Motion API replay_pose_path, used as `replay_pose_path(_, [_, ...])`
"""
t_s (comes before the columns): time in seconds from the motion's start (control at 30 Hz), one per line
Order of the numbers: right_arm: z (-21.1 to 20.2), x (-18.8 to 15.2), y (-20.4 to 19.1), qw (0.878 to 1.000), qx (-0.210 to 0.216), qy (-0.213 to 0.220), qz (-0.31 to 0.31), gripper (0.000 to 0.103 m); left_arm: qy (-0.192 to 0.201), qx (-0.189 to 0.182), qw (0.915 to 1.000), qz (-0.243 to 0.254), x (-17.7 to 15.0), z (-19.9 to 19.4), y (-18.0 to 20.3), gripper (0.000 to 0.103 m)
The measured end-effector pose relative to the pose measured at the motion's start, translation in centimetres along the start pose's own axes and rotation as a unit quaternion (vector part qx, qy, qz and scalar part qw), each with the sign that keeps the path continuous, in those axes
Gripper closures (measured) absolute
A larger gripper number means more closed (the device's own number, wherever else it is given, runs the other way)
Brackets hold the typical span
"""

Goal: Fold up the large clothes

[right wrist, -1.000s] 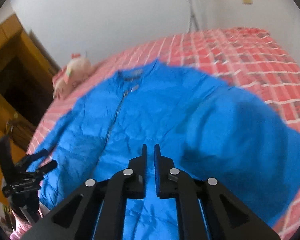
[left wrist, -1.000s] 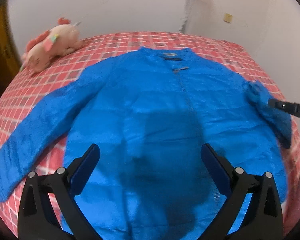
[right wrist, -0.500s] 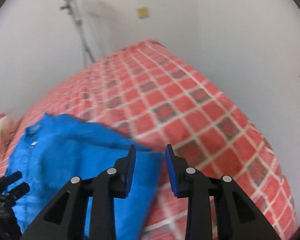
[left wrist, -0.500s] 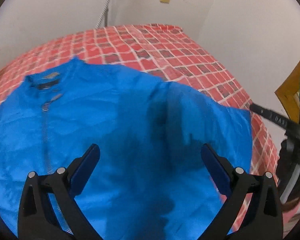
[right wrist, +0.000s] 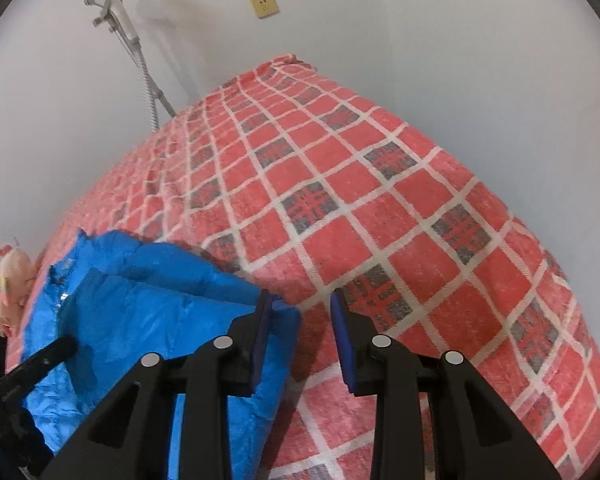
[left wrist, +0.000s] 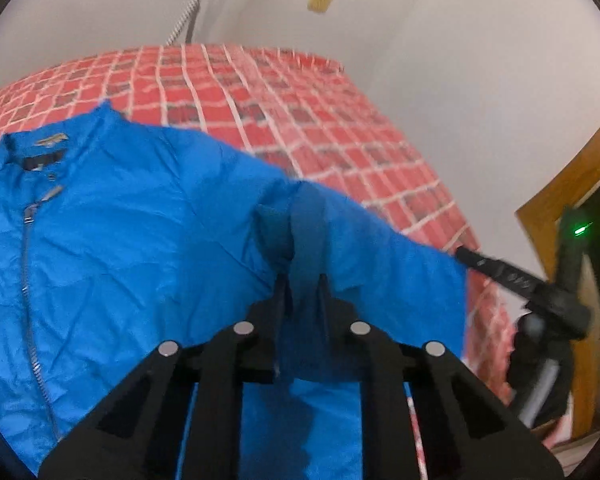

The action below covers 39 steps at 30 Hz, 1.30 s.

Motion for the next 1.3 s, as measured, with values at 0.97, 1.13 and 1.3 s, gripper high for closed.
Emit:
replay_pose_path(0.97, [4.9,-12.4,-13.8,0.974,0.115,-0.117,-0.159,0.065,0.061,0.238,0.959,-0.141,-10.0,-17.3,-25.6,0.095])
replay_pose_path(1.13, [6.4,-13.2,-13.2,0.976,0.079,-0.122,-0.164,0.063,0.019,0.249,0.9578,-0.143,-12.1,-14.6,-27.7,0.087])
replay_pose_path(1.3, [3.7,-11.4,-14.1,0.979,0.054,-0.064,-0.187,0.063,0.045,0.257,0.9523,-0.159,-11.5,-17.6,-27.8,0.078])
Point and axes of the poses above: each gripper's, at about its wrist camera, not at the fingertips, and z roughly the way its jaws point, y to its right, x to its top, the point moved 10 cm from there along z, roughly the way its jaws point, and after that the axes turned 14 degrees about z, right-handed, at the moved point
